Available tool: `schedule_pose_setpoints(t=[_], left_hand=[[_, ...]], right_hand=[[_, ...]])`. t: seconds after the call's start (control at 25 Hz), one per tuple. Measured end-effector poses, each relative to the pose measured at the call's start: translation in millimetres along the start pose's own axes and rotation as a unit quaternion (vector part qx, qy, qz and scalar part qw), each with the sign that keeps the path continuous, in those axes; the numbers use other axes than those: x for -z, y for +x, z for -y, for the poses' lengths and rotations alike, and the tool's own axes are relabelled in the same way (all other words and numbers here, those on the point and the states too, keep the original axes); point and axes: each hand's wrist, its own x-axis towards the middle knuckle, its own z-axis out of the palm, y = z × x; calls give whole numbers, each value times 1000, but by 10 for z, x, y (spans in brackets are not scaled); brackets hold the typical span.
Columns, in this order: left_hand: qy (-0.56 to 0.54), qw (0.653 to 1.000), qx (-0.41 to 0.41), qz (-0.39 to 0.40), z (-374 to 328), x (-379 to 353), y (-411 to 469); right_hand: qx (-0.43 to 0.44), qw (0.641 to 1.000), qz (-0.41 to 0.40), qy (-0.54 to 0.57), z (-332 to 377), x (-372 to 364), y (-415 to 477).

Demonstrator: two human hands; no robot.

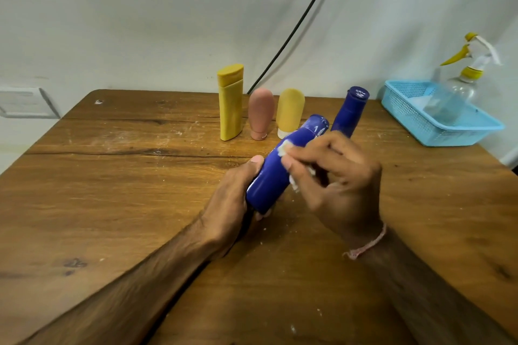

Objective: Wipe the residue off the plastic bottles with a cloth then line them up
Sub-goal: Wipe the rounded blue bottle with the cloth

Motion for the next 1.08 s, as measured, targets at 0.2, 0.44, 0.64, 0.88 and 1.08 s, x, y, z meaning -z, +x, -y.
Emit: schedule_pose_setpoints(t=[0.2, 0.44, 0.64, 0.88, 1.08], left_hand=[[-6, 1000, 4, 14, 32, 43, 32], [-73, 997, 28, 17, 36, 63, 44], [-138, 987, 73, 32, 20, 118, 87], [-235, 961, 109, 94, 32, 152, 141], [-292, 944, 99, 114, 50, 190, 159]], right_hand=[[-68, 993, -81, -52, -108, 10, 65], [21, 999, -3, -39, -93, 17, 34], [-14, 1000, -14, -10, -152, 78, 49], [-49, 996, -63, -41, -152, 44, 55], [70, 992, 79, 68, 117, -23, -75]])
